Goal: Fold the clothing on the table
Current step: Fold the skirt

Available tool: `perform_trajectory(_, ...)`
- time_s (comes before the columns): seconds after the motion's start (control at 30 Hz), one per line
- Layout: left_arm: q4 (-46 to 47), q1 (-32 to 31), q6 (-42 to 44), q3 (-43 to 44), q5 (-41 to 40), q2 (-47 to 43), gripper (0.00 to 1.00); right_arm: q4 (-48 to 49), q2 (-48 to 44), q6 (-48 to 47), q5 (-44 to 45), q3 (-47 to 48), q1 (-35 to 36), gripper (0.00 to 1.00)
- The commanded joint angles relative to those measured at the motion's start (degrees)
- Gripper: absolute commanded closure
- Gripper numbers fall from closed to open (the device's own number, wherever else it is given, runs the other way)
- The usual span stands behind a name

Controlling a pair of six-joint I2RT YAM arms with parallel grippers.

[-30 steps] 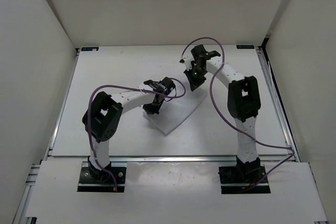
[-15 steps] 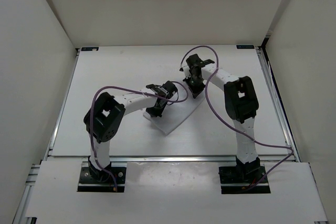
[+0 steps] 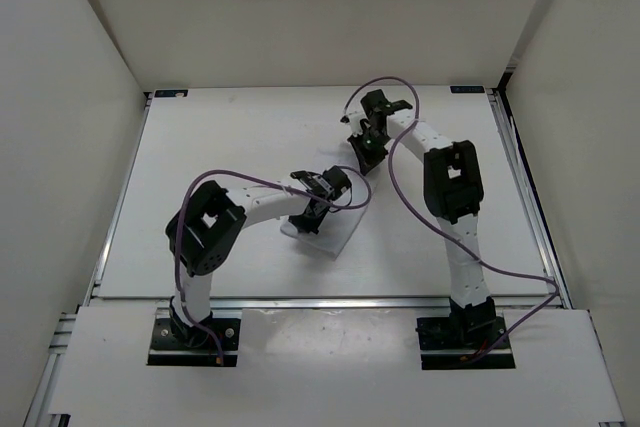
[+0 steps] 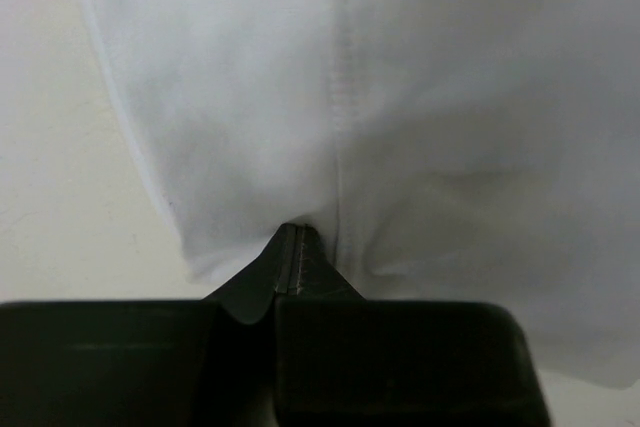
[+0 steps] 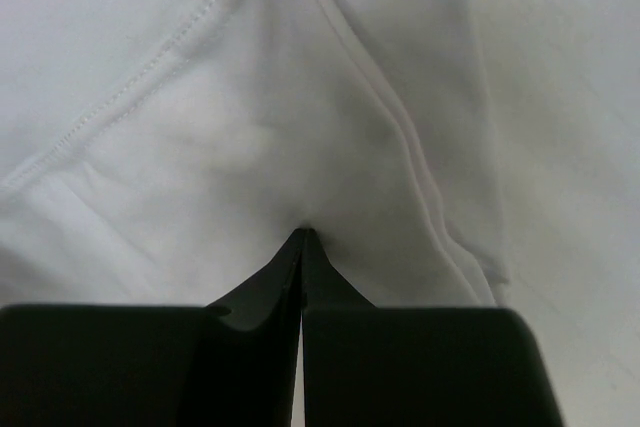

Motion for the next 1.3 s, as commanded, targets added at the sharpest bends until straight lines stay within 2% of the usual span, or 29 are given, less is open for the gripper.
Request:
perform_trajectory(0.0, 0.9, -3.7, -3.4, -1.8, 10.9, 1.5, 1.0, -3.4, 3.9, -4.3, -7.1, 5.3, 0.6, 1.0)
perform_trajectory(0.17, 1.7, -9.1, -4.2, 0.7, 14.5, 2.1, 1.0, -5.4, 3.7, -5.6, -21.2, 6.5, 1.0, 0.99)
perform_trajectory(0.27, 4.4, -10.9, -4.9, 1.5, 16.6, 0.0, 1.0, -4.6, 1.2, -6.0, -25.9, 5.6, 0.7, 0.96)
perform_trajectory(0.47, 8.9, -8.5, -7.9, 1.6, 15.1, -7.5, 1.0, -6.6, -6.9, -6.9, -33.4, 7.5, -3.1, 0.88)
perform_trajectory(0.5, 8.6, -7.9, -8.1, 1.2, 14.5, -9.6, 1.0, -6.2, -8.2, -6.3, -33.8, 7.1, -4.8, 0.8)
perform_trajectory(0.57, 7.6, -5.9, -8.2, 0.4, 13.0, -12.5, 1.0, -5.9, -14.0, -3.9, -35.4, 1.3, -7.0, 0.51)
perform_trajectory(0.6, 6.7, -5.4, -8.3, -0.1, 13.0, -14.3, 1.0, -5.9, -15.8, -3.4, -37.2, -3.0, -8.4, 0.45)
perform_trajectory(0.63, 6.1, -4.4, -7.9, -0.5, 12.6, -15.5, 1.0, -6.4, -18.9, -3.1, -38.4, -5.5, -10.0, 0.34)
perform_trajectory(0.67, 4.9, -4.2, -8.2, -0.7, 12.7, -16.4, 0.89, -5.7, -22.7, -1.9, -40.5, -11.3, -10.4, 0.27)
perform_trajectory(0.7, 4.6, -3.5, -8.2, -1.6, 14.5, -17.5, 0.83, -6.3, -24.1, -2.1, -41.6, -16.9, -11.3, 0.25)
perform_trajectory(0.73, 5.6, -2.0, -9.2, -3.5, 15.4, -19.1, 0.71, -6.9, -26.3, -2.8, -41.6, -19.3, -12.2, 0.22)
perform_trajectory(0.83, 10.1, 1.2, -13.4, -11.9, 22.4, -23.5, 0.55, -6.2, -29.8, -1.5, -41.4, -29.6, -13.8, 0.2)
perform_trajectory(0.87, 11.5, 2.5, -15.3, -15.8, 24.7, -24.5, 0.51, -4.6, -31.4, -0.5, -41.6, -33.9, -13.9, 0.12)
perform_trajectory(0.93, 16.8, 5.4, -18.7, -22.1, 30.4, -28.9, 0.45, -1.9, -33.9, 0.6, -40.8, -39.5, -13.6, 0.07)
perform_trajectory(0.97, 18.7, 7.6, -22.2, -27.0, 31.8, -30.4, 0.42, -0.8, -35.7, 1.4, -40.5, -43.0, -13.0, 0.01)
perform_trajectory(1.07, 30.4, 11.4, -31.9, -39.5, 37.5, -39.7, 0.36, 2.0, -39.9, 1.9, -39.2, -50.7, -11.8, 0.0)
perform_trajectory(1.13, 36.4, 11.5, -35.6, -43.9, 36.6, -42.4, 0.31, 3.1, -41.4, 2.8, -39.1, -54.5, -12.0, 0.01)
perform_trajectory(1.27, 45.5, 8.4, -43.8, -49.8, 35.8, -42.3, 0.3, 6.0, -43.3, 5.8, -40.7, -60.8, -16.4, 0.01)
